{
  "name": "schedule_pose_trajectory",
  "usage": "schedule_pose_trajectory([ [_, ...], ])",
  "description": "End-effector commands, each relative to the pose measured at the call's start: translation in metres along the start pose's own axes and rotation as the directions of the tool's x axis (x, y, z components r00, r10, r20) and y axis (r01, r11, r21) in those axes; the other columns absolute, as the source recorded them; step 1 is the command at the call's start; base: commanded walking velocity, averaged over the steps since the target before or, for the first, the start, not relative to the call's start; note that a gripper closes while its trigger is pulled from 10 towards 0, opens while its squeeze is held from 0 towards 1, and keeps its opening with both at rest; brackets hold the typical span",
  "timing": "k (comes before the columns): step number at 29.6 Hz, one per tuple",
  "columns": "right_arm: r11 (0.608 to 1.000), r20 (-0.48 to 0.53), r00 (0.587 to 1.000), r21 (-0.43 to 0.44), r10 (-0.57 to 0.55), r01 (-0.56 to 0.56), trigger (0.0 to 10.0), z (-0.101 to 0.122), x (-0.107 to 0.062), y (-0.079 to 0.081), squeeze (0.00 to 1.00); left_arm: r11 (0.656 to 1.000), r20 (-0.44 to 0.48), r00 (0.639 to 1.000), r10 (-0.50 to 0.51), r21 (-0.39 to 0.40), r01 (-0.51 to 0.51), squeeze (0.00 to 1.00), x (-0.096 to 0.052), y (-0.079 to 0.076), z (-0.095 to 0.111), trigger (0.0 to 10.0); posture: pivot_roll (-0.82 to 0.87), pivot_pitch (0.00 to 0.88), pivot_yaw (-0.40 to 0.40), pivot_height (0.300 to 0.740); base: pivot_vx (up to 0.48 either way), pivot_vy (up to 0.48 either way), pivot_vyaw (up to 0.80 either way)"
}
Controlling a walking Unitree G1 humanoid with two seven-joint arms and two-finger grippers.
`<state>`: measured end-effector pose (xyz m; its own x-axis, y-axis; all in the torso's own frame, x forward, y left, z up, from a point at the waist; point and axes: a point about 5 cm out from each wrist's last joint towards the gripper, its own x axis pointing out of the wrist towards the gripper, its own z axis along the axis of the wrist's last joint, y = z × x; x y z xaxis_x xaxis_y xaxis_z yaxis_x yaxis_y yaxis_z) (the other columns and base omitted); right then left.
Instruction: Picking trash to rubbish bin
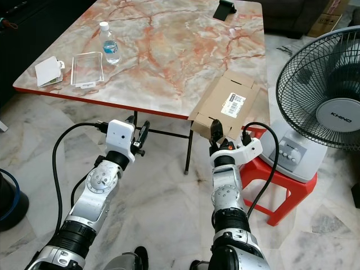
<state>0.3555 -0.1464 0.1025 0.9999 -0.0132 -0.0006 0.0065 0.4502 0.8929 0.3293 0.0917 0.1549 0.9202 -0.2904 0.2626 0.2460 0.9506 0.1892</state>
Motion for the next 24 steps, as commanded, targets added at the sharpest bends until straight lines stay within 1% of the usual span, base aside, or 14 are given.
schedule_pose_trajectory([
  [1,1.0,-0.025,1.0,-0.005,-0.004,0.004,10.0,-0.0061,-0.0019,-0.0019,0.0,1.0,-0.021,1.0,-0.019,-0.002,0.019,0.0,-0.0023,-0.0032,-0.0032,10.0,0.12,0.189,-0.006,0.74,0.0,0.0,0.0],
  [2,1.0,-0.025,1.0,-0.006,-0.004,0.004,8.2,-0.0063,-0.0019,-0.0019,0.0,1.0,-0.021,1.0,-0.019,-0.002,0.019,0.0,-0.0023,-0.0032,-0.0033,10.0,0.12,0.189,-0.006,0.74,0.0,0.0,0.0],
  [3,1.0,-0.028,1.0,-0.016,0.0,0.0,2.0,-0.0067,-0.002,-0.0016,0.0,1.0,-0.021,1.0,-0.019,-0.002,0.019,0.0,-0.0023,-0.0032,-0.0033,10.0,0.12,0.189,-0.006,0.74,0.0,0.0,0.0],
  [4,1.0,-0.028,1.0,-0.017,0.001,-0.002,0.0,-0.0071,-0.0021,-0.0012,0.0,1.0,-0.021,1.0,-0.019,-0.002,0.019,0.0,-0.0023,-0.0032,-0.0033,10.0,0.12,0.188,-0.005,0.74,0.0,0.0,0.0],
  [24,0.999,-0.032,0.999,-0.032,0.004,-0.005,0.0,-0.0089,-0.0033,-0.0018,0.0,1.0,-0.016,1.0,-0.02,-0.006,0.02,0.0,-0.0005,-0.0031,-0.0017,10.0,0.12,0.186,-0.002,0.74,0.0,0.0,0.0],
])
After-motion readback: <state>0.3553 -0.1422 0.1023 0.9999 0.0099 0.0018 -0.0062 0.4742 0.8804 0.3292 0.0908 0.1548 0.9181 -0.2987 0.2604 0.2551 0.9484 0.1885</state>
